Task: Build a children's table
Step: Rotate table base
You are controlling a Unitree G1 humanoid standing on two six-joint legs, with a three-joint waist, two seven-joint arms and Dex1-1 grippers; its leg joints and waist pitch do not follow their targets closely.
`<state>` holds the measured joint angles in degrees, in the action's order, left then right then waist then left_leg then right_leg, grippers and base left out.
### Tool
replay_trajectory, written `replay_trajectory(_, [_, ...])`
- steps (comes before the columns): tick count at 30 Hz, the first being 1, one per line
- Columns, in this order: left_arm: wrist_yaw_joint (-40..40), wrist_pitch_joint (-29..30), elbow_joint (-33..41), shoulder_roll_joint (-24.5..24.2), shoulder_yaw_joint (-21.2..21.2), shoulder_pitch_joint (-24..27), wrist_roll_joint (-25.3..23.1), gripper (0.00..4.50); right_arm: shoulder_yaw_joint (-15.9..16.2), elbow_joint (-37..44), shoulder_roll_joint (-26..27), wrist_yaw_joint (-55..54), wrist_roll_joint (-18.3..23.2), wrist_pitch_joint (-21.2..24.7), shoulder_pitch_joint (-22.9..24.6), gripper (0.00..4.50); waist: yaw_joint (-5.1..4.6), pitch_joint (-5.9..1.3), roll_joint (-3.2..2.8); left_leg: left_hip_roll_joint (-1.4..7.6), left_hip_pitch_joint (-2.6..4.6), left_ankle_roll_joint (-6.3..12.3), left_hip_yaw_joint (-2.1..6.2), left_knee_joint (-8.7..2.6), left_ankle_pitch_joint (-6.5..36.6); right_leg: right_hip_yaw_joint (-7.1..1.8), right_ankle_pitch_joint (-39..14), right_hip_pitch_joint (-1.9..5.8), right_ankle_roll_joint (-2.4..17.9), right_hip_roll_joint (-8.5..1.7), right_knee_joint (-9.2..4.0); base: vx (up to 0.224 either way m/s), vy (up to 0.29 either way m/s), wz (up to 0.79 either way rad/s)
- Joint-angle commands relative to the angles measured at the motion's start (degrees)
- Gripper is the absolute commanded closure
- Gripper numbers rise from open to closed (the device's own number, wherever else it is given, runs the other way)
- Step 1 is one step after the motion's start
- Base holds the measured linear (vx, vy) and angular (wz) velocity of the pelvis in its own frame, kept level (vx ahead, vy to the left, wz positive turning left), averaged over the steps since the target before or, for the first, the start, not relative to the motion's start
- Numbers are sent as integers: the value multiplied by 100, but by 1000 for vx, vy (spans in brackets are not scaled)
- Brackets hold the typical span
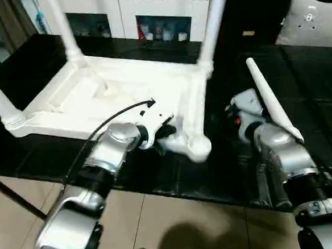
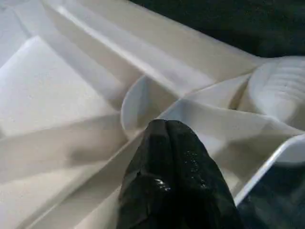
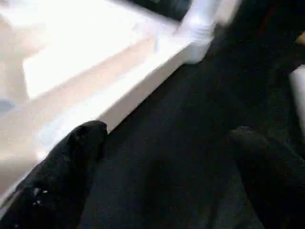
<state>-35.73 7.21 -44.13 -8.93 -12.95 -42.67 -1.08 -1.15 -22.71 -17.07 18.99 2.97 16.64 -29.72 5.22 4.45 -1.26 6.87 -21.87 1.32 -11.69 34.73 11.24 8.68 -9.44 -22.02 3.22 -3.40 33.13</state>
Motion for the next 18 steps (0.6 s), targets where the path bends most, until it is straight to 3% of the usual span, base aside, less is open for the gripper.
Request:
replay_trajectory(1, [100,-156,245,148,383,63,373,445,-185,472,-13,-158,134,18,147,0,41,-511,41,856,132,219,433,-384,713,-589,-722,332,871,-950,-338,0,0,0])
replay_trajectory(3, [97,-144,723,327,640,339,668,445,-343,844,77,-569,80,193,316,0,55,-521,42,896,114,298,432,-384,559,-594,-397,334,1035,-974,-273,0,0,0])
replay_trajectory(4, [198,-145,989,358,680,496,679,445,-355,1072,103,-614,89,403,432,0,40,-501,68,881,117,321,419,-393,567,-588,-429,302,1044,-947,-287,0,0,0])
replay_trajectory(5, [425,-110,1416,392,746,763,680,416,-343,1459,154,-671,71,774,636,0,41,-496,63,882,120,358,424,-395,596,-589,-477,313,1058,-938,-282,0,0,0])
replay_trajectory(7, [851,39,2087,464,923,1191,786,408,-299,2107,262,-761,41,1291,967,0,35,-475,67,881,100,380,421,-399,661,-597,-705,330,997,-952,-309,0,0,0])
replay_trajectory(11, [1267,523,3349,470,1178,1882,859,371,-249,3089,504,-877,208,1548,1496,0,-6,-370,156,833,110,266,412,-435,1091,-588,-1901,271,596,-929,-496,0,0,0])
replay_trajectory(13, [1363,622,3766,459,1253,2116,789,365,-236,3318,586,-959,300,1587,1650,0,-17,-341,114,849,167,170,435,-461,1273,-580,-2281,215,400,-876,-541,0,0,0])
replay_trajectory(15, [1500,748,4301,404,1316,2435,678,362,-214,3539,760,-1075,378,1557,1824,0,-54,-270,109,856,193,3,470,-508,1686,-572,-2718,169,199,-873,-619,0,0,0])
replay_trajectory(16, [1682,949,4751,333,1404,2696,626,331,-133,3731,905,-1090,396,1489,1965,0,-86,-233,118,841,202,-53,467,-518,1827,-570,-2859,138,145,-849,-640,0,0,0])
replay_trajectory(18, [1807,1097,4972,292,1464,2815,637,325,-33,3833,934,-1021,365,1370,2042,0,-121,-211,128,794,220,-176,494,-520,2146,-556,-3208,144,-11,-866,-702,0,0,0])
